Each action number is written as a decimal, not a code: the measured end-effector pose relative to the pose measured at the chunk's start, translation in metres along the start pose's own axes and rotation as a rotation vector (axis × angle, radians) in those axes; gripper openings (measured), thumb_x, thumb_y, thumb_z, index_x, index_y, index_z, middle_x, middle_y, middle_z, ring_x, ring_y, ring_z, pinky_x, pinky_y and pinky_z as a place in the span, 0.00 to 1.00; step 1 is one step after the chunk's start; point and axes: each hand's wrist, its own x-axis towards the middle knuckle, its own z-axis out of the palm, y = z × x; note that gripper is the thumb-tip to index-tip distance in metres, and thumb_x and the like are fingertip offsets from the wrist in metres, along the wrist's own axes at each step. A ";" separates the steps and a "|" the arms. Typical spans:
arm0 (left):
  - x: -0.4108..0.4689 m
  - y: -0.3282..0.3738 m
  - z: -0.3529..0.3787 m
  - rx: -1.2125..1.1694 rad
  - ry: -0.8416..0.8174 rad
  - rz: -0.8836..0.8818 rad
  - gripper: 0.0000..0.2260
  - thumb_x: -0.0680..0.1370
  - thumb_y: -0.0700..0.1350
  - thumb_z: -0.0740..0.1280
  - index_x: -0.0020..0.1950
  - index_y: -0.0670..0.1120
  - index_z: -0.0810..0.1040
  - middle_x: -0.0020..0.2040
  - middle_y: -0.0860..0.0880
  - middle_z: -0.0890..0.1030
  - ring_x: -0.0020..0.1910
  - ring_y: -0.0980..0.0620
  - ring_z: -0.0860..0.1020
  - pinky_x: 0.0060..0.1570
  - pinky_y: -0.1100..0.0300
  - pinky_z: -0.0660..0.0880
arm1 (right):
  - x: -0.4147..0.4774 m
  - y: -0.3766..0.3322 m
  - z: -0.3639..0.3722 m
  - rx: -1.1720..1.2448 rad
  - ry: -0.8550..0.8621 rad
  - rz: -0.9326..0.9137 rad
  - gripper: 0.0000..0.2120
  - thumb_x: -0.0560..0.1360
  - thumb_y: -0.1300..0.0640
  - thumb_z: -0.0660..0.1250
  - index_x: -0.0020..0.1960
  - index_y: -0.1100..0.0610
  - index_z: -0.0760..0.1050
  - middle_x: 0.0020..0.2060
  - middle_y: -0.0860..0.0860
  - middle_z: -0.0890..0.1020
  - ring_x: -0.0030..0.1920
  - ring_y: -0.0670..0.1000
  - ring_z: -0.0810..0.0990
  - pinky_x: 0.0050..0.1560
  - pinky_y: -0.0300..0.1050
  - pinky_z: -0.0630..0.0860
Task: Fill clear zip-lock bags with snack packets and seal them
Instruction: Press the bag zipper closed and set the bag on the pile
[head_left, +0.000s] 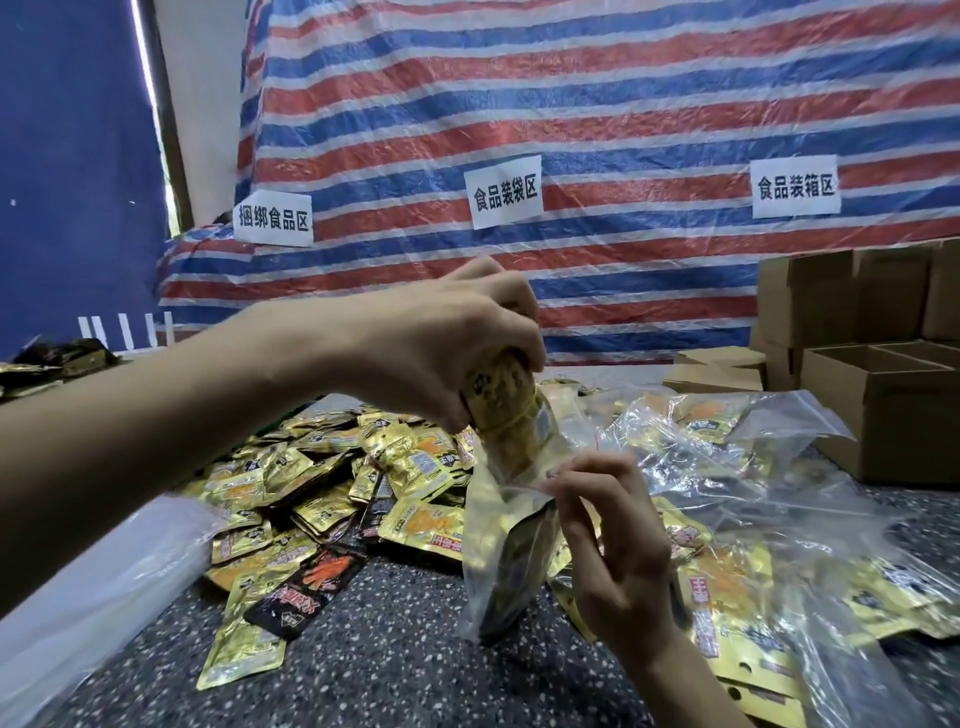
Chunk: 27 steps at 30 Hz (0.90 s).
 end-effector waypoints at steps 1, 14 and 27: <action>0.004 0.001 0.002 0.049 -0.035 0.009 0.29 0.66 0.44 0.79 0.65 0.55 0.76 0.63 0.55 0.66 0.65 0.56 0.59 0.59 0.59 0.73 | 0.000 0.000 0.000 0.000 -0.001 0.000 0.08 0.73 0.66 0.63 0.47 0.65 0.80 0.46 0.56 0.77 0.50 0.56 0.78 0.49 0.43 0.74; 0.030 0.014 0.032 0.142 -0.409 0.075 0.31 0.69 0.42 0.75 0.68 0.61 0.73 0.70 0.54 0.60 0.70 0.54 0.53 0.62 0.58 0.69 | 0.000 0.001 -0.001 -0.012 0.004 -0.010 0.07 0.76 0.63 0.64 0.48 0.65 0.80 0.46 0.56 0.77 0.49 0.55 0.78 0.48 0.45 0.75; -0.009 0.013 0.040 0.005 -0.289 0.023 0.11 0.75 0.63 0.68 0.49 0.59 0.83 0.75 0.59 0.63 0.73 0.60 0.54 0.71 0.55 0.63 | 0.003 -0.003 0.000 -0.099 0.099 -0.019 0.07 0.77 0.64 0.67 0.51 0.64 0.82 0.47 0.56 0.78 0.50 0.52 0.79 0.50 0.39 0.75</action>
